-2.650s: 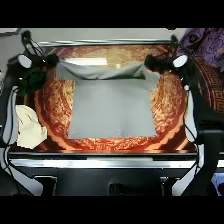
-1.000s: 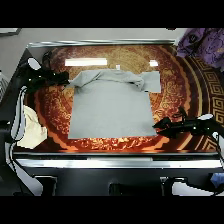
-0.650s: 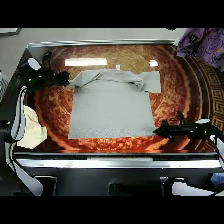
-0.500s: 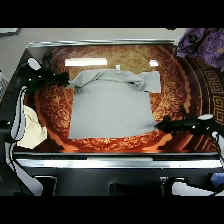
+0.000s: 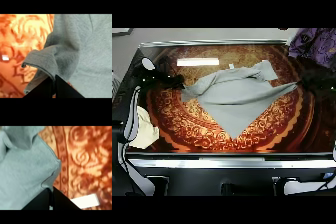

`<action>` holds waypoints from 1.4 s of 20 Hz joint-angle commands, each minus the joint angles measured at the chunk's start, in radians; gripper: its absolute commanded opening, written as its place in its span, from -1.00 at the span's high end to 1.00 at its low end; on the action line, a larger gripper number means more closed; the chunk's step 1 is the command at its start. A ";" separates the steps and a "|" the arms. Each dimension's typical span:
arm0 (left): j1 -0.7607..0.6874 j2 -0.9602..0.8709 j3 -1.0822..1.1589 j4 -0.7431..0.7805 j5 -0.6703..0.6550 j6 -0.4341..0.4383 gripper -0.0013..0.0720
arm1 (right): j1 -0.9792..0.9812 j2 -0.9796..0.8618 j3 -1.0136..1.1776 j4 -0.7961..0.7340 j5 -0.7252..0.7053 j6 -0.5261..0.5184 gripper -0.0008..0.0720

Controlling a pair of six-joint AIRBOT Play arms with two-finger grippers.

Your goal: Fold the clothes and pants, and hang the long-sleeved shirts on hangers.

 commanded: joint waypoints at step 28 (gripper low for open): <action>-0.028 0.000 -0.023 -0.008 -0.030 -0.021 0.92 | 0.598 0.403 -1.058 0.431 -0.271 -0.103 -0.72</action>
